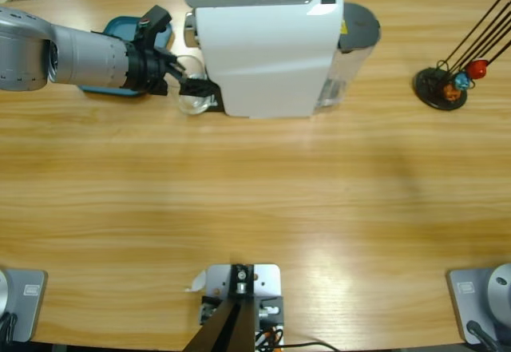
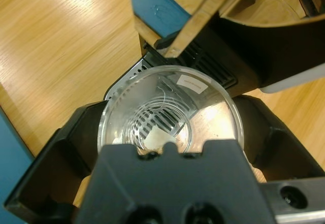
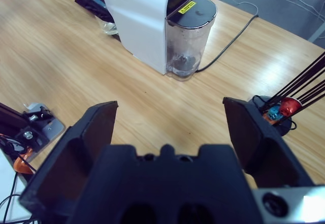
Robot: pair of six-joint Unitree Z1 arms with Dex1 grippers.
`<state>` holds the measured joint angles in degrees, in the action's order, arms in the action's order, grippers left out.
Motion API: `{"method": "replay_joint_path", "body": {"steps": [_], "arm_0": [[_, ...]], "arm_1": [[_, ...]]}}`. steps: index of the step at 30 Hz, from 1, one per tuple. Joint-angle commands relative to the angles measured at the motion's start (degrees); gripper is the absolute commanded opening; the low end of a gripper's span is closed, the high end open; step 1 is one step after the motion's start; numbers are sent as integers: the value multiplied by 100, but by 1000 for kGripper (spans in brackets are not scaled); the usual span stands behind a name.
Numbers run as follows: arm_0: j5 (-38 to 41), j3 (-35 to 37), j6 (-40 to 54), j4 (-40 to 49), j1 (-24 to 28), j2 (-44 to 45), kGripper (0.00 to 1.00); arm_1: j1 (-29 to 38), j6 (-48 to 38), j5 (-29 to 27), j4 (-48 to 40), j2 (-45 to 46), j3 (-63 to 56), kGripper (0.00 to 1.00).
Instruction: Pour coffee
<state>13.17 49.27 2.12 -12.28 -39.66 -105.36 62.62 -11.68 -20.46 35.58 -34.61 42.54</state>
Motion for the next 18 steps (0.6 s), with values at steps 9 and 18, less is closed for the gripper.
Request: {"method": "replay_joint_path", "body": {"steps": [9, 18], "arm_0": [[-42, -193, 192, 76, 2, -182, 1000], [-104, -599, 184, 83, 28, 187, 1000]], "arm_1": [[-128, -28, -11, -43, 130, -238, 884], [-138, -28, -2, -60, 93, -238, 876]]}}
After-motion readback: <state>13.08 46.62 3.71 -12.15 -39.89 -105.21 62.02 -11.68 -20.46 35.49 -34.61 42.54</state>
